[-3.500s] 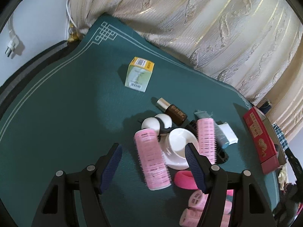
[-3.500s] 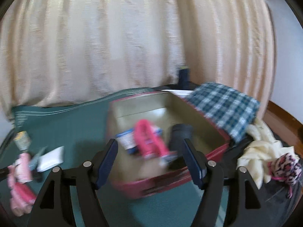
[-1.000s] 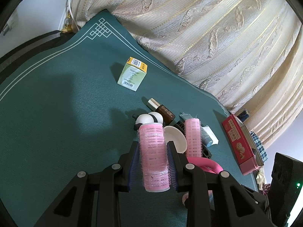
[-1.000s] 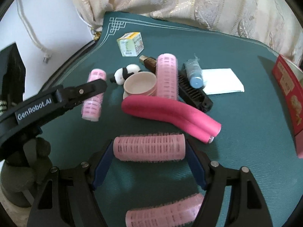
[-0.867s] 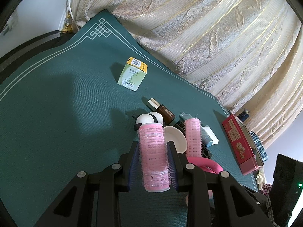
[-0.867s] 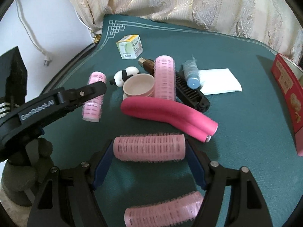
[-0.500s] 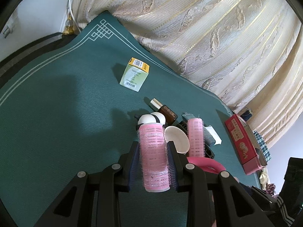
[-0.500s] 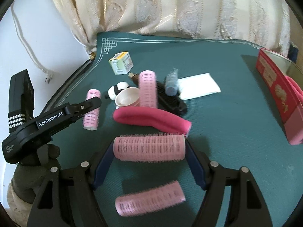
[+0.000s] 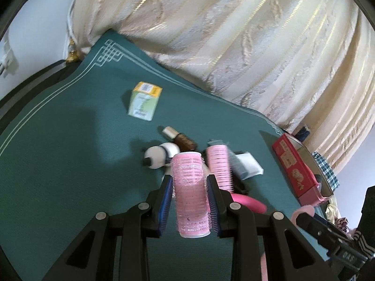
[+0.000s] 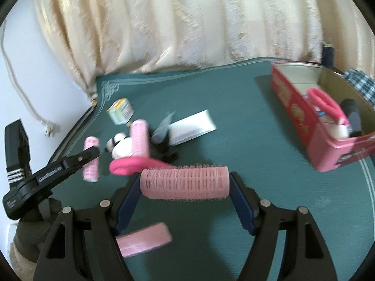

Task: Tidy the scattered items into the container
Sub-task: 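Carry both held pink mesh rollers over the red tin box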

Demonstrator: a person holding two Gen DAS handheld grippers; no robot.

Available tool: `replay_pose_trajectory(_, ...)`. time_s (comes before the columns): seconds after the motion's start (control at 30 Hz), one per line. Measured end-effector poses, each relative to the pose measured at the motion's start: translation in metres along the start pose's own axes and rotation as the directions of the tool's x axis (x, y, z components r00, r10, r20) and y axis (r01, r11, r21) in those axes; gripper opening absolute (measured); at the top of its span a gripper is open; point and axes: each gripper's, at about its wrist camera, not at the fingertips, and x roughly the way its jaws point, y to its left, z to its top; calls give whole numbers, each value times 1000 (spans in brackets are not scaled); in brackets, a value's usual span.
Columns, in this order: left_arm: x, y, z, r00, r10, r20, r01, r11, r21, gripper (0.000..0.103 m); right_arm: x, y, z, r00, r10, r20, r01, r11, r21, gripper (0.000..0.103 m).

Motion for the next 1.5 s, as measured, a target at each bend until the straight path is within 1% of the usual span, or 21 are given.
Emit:
replay_pose_trajectory(0.2,1,-46,3,999,-45,-5,45,996,81,31,-31,-45,13,994,-66,92,59,996,71,77)
replay_pose_trajectory(0.3,4,-74,4,997,-81,-15,82,989,120,31,-50,-74,22,982,-118,147,101,988,118,77)
replay_pose_trajectory(0.4,9,-103,5,994,-107,-23,109,980,166,31,-63,-103,28,970,-164,178,134,977,169,77)
replay_pose_trajectory(0.53,18,-138,2,987,-149,-58,158,965,210,31,-74,-134,34,956,-214,198,171,962,214,77)
replay_pose_trajectory(0.67,27,-168,-2,982,-171,-85,187,950,249,31,-79,-155,43,943,-255,215,210,955,211,77)
replay_pose_trajectory(0.77,34,-185,-5,977,-186,-106,208,939,274,31,-74,-169,50,937,-280,209,241,951,193,77)
replay_pose_trajectory(0.9,41,-204,-6,972,-196,-127,226,928,296,31,-63,-188,55,933,-301,197,261,943,206,77)
replay_pose_trajectory(1.0,47,-216,-5,970,-200,-139,234,922,309,31,-58,-195,54,923,-327,202,286,935,210,77)
replay_pose_trajectory(1.03,48,-219,-4,970,-200,-142,236,920,314,31,-56,-197,53,922,-330,203,288,934,212,79)
replay_pose_trajectory(1.2,58,-237,-3,964,-214,-159,256,908,332,31,-54,-208,49,913,-349,211,297,924,242,80)
replay_pose_trajectory(1.3,65,-251,-3,960,-224,-171,271,898,346,31,-60,-213,46,895,-377,237,310,910,277,80)
replay_pose_trajectory(1.37,71,-259,-3,956,-232,-178,282,893,352,31,-67,-214,44,872,-414,260,336,894,296,80)
replay_pose_trajectory(1.43,77,-270,-4,949,-248,-194,304,884,354,31,-74,-214,42,849,-445,286,357,881,310,80)
replay_pose_trajectory(1.5,83,-282,-4,942,-263,-208,324,874,362,31,-79,-215,42,837,-456,303,360,875,324,80)
